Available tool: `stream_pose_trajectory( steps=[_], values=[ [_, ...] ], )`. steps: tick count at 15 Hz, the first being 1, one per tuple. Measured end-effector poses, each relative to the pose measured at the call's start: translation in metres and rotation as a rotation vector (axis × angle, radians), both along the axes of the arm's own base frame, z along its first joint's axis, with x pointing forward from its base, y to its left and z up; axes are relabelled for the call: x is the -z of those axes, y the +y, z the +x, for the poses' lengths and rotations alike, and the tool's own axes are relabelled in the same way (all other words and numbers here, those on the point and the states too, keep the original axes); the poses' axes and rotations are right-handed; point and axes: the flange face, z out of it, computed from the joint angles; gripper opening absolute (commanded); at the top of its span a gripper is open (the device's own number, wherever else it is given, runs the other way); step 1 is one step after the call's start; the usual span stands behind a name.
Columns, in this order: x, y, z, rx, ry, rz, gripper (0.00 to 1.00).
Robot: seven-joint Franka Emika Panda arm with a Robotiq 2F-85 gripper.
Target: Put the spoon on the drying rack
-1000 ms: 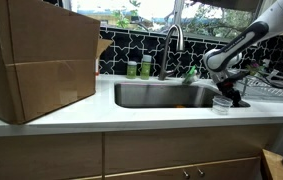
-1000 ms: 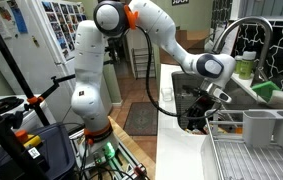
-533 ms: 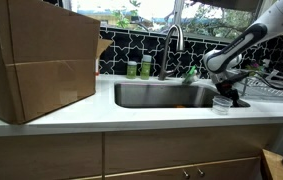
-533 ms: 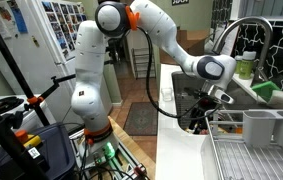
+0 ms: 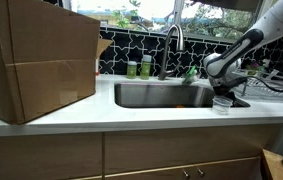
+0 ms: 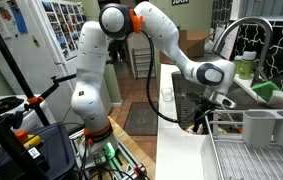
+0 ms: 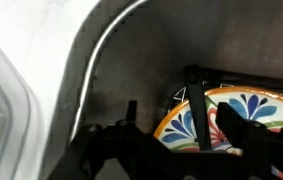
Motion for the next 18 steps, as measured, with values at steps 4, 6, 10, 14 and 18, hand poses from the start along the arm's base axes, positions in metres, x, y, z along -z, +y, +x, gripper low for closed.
stream_pose_trajectory(
  steps=[4,6,10,14,18],
  values=[
    [0.014,0.008,0.004,0.028,-0.08,-0.004,1.0],
    [0.018,0.013,0.007,0.031,-0.104,-0.006,0.99],
    [0.017,0.012,0.008,0.03,-0.107,-0.008,1.0],
    [0.016,0.012,0.011,0.027,-0.11,-0.01,1.0],
    [0.023,0.012,0.024,-0.008,-0.167,-0.038,1.0]
  ],
)
